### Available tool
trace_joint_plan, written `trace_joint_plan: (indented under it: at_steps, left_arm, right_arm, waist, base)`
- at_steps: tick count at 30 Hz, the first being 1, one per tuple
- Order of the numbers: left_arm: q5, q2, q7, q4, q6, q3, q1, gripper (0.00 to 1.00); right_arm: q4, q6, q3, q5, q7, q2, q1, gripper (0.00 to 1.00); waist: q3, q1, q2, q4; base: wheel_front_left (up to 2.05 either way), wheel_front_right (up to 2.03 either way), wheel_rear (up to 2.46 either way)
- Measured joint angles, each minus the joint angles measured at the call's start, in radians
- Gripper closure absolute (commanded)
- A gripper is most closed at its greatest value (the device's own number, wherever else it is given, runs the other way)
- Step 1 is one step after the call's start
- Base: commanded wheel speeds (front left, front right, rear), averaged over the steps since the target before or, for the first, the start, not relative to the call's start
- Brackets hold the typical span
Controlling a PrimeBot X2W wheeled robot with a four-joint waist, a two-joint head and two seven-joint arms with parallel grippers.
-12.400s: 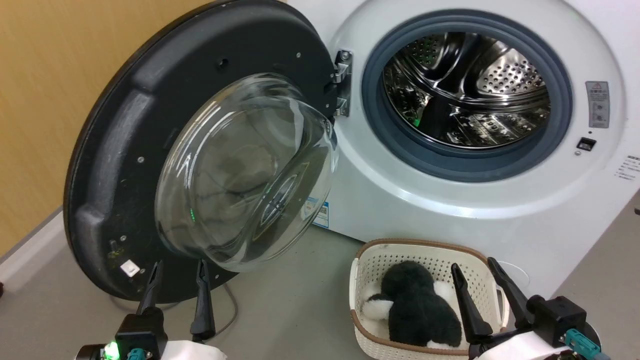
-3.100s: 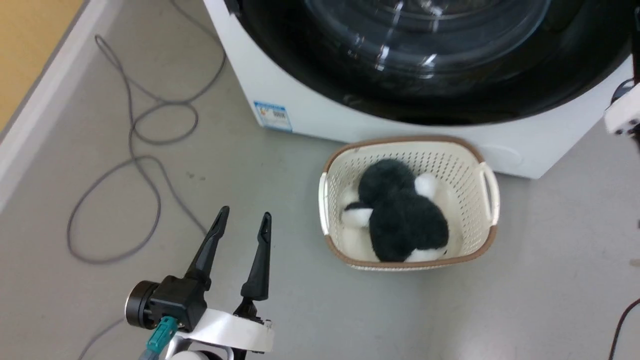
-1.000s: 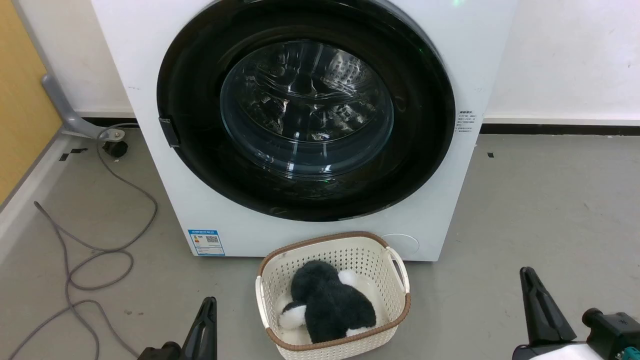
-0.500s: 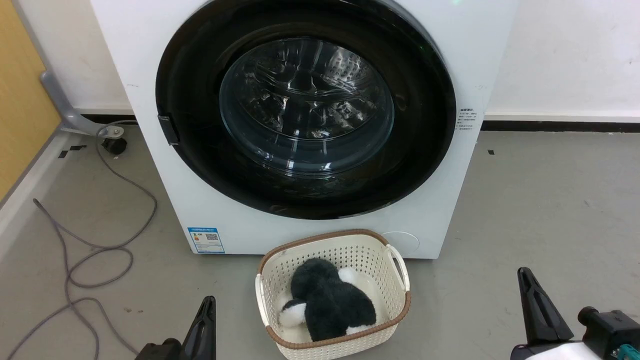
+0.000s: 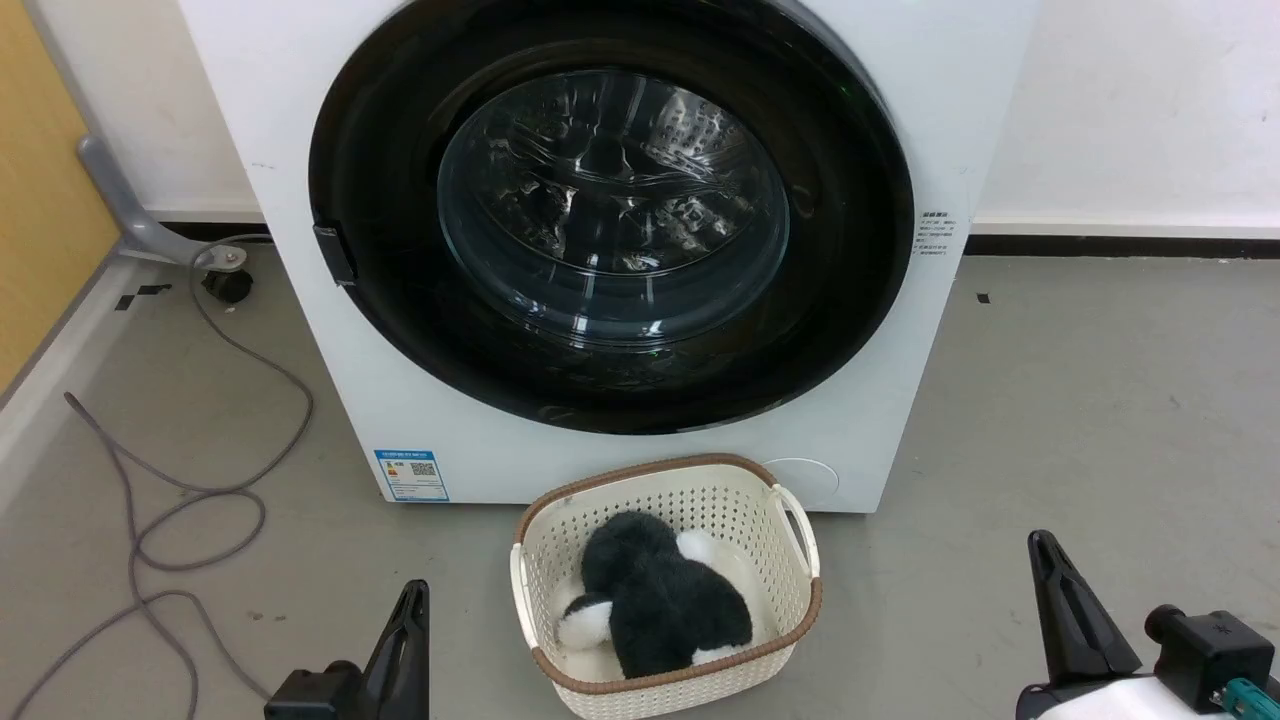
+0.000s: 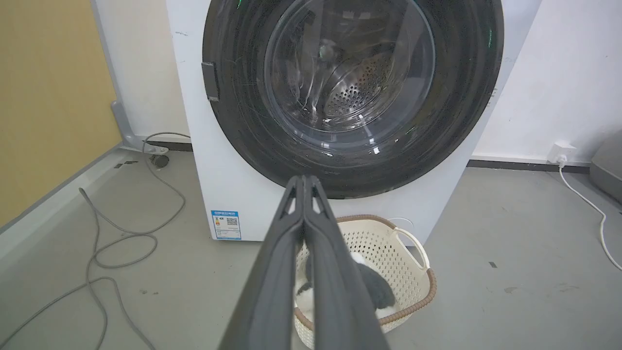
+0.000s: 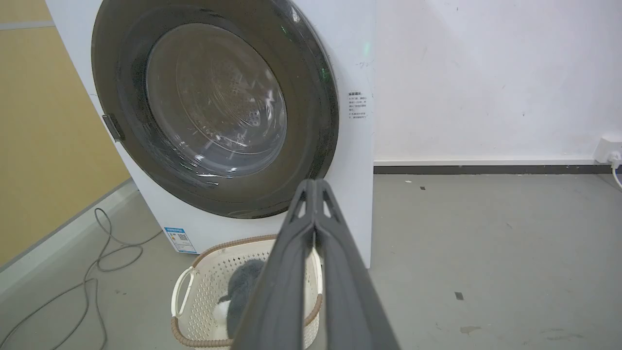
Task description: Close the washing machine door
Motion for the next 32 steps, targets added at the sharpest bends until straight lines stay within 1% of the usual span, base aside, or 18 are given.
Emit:
trace_joint_plan:
  at_steps: [32]
  left_arm:
    - [0.042,0.000,0.067,-0.019,0.004,0.020,-0.040,1.00]
  right_arm:
    - [0.000,0.000,0.009,-0.046,0.036,0.000,-0.024,1.00]
  waist:
    - [0.018,0.0000,0.0000,-0.002]
  base:
    - [0.00,0.00,0.00]
